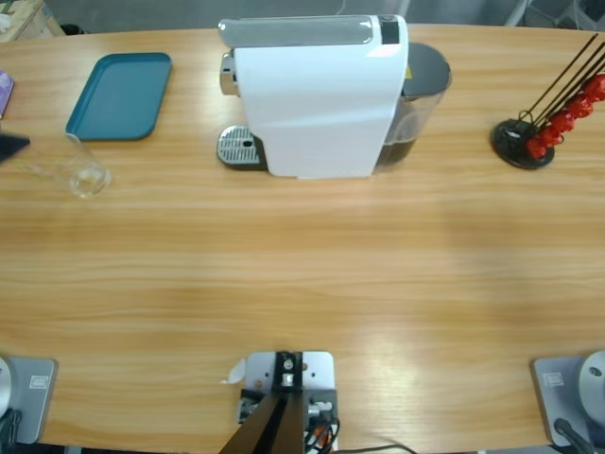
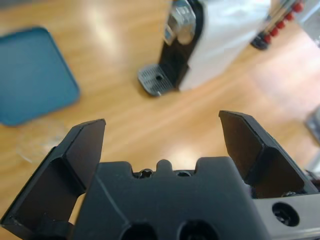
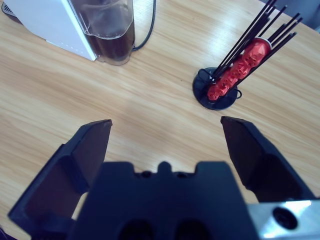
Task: Pour coffee
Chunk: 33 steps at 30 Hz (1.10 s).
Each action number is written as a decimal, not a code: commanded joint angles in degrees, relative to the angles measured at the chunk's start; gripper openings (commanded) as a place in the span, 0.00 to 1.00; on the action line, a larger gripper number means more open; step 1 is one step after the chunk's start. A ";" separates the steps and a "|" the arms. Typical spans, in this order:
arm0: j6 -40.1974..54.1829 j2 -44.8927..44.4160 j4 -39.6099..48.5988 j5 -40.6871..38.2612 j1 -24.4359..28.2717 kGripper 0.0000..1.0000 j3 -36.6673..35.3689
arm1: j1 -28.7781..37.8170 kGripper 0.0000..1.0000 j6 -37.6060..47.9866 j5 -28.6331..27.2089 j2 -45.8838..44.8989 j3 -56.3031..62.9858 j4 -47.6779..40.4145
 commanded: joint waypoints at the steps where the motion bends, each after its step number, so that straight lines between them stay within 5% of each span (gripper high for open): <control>1: -4.54 14.50 -2.91 3.45 0.38 0.83 -10.75 | -0.68 1.00 -0.53 0.42 1.11 0.55 -0.63; 4: -12.27 22.37 -3.45 -1.54 0.80 0.88 -19.89 | -0.68 1.00 -0.56 0.44 1.09 0.55 -0.62; 8: -24.17 29.51 -8.00 -5.85 4.67 0.93 -21.75 | -0.68 1.00 -0.56 0.42 0.67 0.60 -0.63; 15: -30.34 40.32 -8.16 -21.39 5.04 0.88 -28.19 | -0.68 1.00 -0.56 0.51 0.03 0.72 -0.71; 26: -33.75 43.48 -5.19 -24.43 3.56 0.72 -28.43 | -0.68 1.00 -0.56 0.59 -0.32 0.81 -1.16; 33: -32.96 45.26 -5.09 -24.41 2.97 0.72 -26.82 | -0.68 1.00 -0.56 0.59 -0.76 0.99 -1.25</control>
